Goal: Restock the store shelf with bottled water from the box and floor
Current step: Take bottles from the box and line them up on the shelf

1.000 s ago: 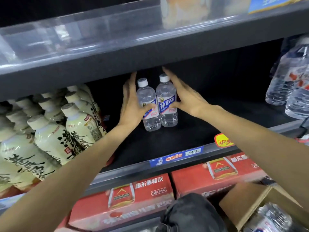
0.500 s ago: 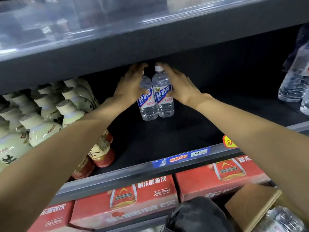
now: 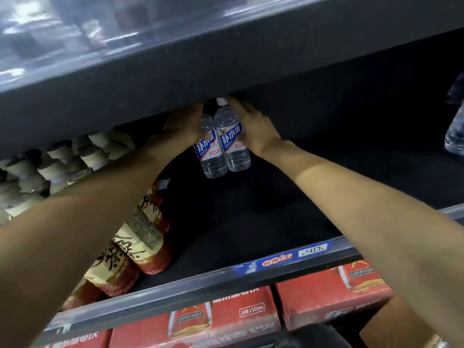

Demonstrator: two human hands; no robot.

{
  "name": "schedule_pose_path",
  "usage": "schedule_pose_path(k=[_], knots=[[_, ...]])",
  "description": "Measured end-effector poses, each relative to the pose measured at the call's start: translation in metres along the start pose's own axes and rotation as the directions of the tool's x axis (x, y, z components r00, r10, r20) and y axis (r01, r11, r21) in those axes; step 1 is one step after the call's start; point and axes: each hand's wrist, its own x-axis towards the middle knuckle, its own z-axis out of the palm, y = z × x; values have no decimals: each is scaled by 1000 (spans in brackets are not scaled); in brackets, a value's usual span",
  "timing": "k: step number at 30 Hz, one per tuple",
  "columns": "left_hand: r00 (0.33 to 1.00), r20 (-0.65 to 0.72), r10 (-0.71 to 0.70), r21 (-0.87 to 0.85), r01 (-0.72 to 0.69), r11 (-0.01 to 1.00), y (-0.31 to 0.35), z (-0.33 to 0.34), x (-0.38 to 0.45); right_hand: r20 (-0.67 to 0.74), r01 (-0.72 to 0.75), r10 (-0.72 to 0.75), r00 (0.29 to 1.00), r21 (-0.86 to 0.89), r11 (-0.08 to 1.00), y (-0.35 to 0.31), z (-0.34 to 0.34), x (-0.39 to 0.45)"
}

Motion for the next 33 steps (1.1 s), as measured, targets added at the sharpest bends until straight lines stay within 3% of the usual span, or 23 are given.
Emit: schedule_pose_path(k=[5, 9, 15, 25, 33], knots=[[999, -15, 37, 34, -37, 999, -1, 0, -1, 20, 20, -20, 1000, 18, 1000, -3, 2, 0], [999, 18, 47, 89, -48, 995, 0, -2, -7, 128, 20, -26, 991, 47, 999, -7, -2, -12], [995, 19, 99, 127, -101, 987, 12, -9, -38, 231, 26, 12, 973, -162, 986, -18, -21, -47], [953, -43, 301, 179, -290, 940, 81, -21, -109, 139, 41, 29, 990, -469, 882, -22, -101, -146], [832, -100, 545, 85, -539, 838, 192, -6, -158, 5, -177, 215, 977, -550, 816, 17, -179, -274]])
